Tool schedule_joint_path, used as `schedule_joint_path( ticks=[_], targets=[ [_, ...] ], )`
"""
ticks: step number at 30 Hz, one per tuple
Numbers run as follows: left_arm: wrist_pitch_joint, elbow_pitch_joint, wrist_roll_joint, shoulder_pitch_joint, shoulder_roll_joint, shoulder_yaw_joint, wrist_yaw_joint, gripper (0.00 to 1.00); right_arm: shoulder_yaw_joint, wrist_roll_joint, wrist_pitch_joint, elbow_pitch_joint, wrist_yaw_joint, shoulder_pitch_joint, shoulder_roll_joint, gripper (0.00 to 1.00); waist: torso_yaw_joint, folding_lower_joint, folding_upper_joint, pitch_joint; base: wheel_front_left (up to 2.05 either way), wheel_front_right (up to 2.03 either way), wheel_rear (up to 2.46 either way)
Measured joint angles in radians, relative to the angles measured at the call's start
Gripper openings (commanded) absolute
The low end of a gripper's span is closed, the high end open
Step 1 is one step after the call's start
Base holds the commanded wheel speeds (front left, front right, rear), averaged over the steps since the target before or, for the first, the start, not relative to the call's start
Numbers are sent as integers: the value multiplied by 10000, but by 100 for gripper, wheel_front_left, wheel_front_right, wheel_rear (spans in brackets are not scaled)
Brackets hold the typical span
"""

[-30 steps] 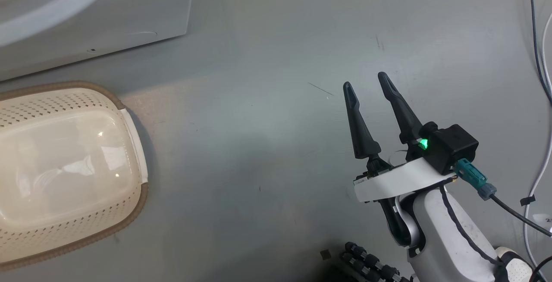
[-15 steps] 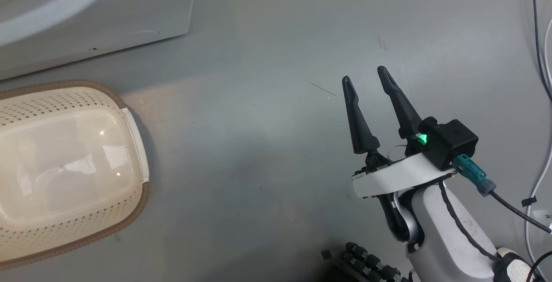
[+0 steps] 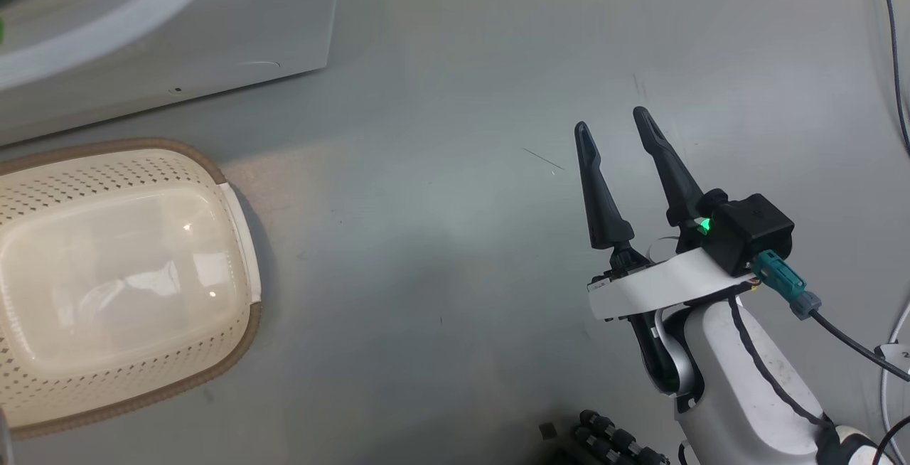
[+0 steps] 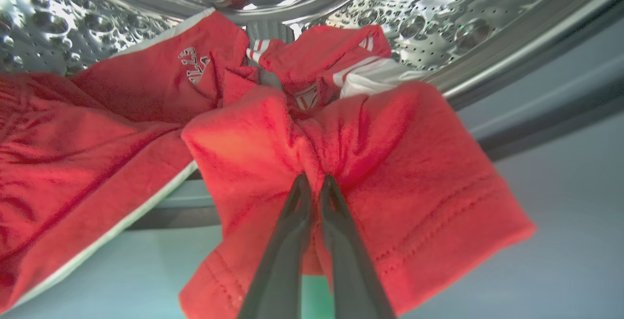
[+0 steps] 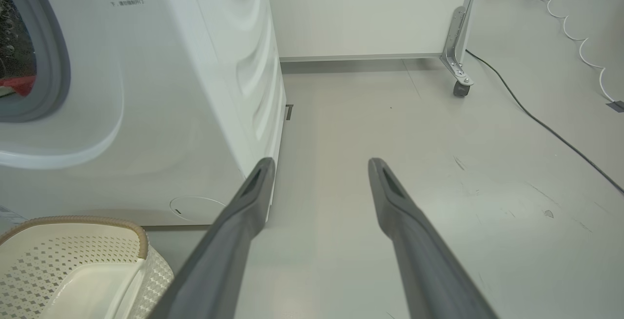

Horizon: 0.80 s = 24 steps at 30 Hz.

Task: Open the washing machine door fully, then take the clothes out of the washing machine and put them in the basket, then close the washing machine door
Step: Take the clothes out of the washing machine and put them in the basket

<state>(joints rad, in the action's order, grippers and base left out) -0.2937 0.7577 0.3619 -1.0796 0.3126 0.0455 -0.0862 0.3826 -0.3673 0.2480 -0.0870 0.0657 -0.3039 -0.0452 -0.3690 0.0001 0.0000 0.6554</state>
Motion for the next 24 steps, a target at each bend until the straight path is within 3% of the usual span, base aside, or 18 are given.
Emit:
schedule_joint_path(
  ticks=[24],
  targets=[
    [3200,355,174,1830,-1037,780,-337,0,-616,608,13,-746,-121,140,-102,100,1190,0,0,-1801,0,0,0]
  ],
)
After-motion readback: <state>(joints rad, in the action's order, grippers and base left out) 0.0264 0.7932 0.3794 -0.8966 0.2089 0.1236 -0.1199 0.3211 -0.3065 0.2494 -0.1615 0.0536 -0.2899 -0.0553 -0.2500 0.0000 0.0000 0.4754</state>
